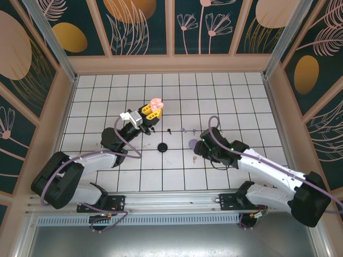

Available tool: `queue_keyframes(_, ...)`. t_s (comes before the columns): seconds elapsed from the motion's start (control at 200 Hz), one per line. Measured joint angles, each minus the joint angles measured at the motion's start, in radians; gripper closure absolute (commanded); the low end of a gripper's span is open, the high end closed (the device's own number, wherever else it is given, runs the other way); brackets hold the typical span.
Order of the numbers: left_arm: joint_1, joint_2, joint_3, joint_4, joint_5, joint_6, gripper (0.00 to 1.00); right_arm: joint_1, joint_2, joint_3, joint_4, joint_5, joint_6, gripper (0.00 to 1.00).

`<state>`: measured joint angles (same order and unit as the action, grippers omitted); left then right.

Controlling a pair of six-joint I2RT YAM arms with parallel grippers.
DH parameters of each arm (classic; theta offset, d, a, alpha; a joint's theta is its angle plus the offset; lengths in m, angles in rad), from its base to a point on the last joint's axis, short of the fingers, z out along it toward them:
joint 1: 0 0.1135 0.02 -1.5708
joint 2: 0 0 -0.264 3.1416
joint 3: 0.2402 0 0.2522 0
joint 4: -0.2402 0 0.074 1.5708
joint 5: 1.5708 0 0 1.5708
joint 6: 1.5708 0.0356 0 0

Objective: Insert the wireless bluetooth earbuds into the charging case

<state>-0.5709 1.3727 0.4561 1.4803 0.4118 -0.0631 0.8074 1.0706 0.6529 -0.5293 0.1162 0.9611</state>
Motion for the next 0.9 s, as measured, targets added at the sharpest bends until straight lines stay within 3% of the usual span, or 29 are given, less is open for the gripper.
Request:
queue_keyframes(0.46, 0.000, 0.000, -0.012, -0.019, 0.001, -0.001, 1.00, 0.034, 0.289, 0.023, 0.079, -0.001, 0.041, 0.51)
queue_keyframes(0.901, 0.000, 0.003, -0.012, -0.018, 0.008, -0.001, 1.00, 0.055, 0.420, 0.101, 0.085, 0.000, 0.023, 0.57)
